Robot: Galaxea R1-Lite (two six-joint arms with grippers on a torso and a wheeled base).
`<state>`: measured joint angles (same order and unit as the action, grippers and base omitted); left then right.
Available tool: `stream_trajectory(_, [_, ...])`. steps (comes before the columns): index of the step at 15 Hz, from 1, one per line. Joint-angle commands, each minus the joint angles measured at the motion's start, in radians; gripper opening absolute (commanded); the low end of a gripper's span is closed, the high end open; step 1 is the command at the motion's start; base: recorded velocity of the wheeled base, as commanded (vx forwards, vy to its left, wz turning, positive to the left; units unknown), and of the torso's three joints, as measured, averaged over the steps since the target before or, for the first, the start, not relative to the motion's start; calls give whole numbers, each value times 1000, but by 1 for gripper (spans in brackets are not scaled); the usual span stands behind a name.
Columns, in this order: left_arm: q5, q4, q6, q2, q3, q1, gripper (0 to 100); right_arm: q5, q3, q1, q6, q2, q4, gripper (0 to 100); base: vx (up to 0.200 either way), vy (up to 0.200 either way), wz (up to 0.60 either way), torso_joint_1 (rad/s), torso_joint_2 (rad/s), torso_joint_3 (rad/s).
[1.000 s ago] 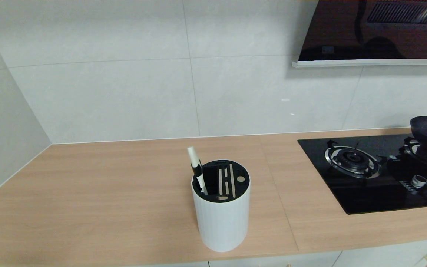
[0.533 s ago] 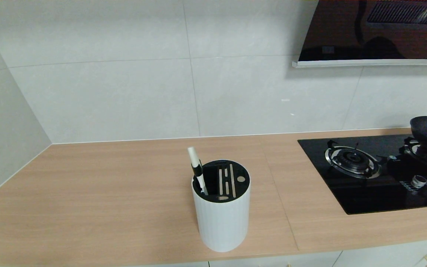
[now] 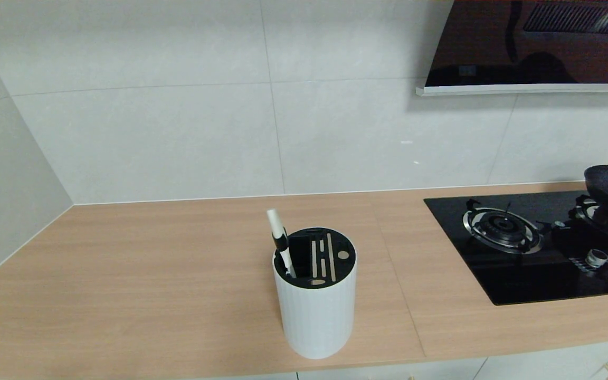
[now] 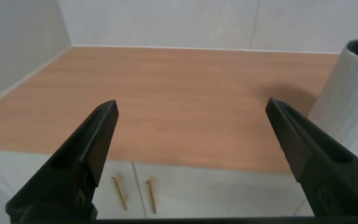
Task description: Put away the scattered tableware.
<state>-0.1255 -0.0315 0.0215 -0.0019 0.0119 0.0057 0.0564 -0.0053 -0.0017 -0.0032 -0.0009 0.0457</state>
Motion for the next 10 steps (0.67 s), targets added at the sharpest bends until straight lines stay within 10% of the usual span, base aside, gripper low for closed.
stream_trajectory(1, [44,4,-2,2,-12,0,100,-40,5,0,-11,1,-43,100,0,0,0,0,0,0])
stream_trajectory(5, [127,35,-49,2,-12,-3,100,-75,5,0,-12,1,-46,100,0,0,0,0,0,0])
stream_trajectory(10, [124,33,-21,2,-12,-4,100,-87,5,0,-11,2,-44,100,0,0,0,0,0,0])
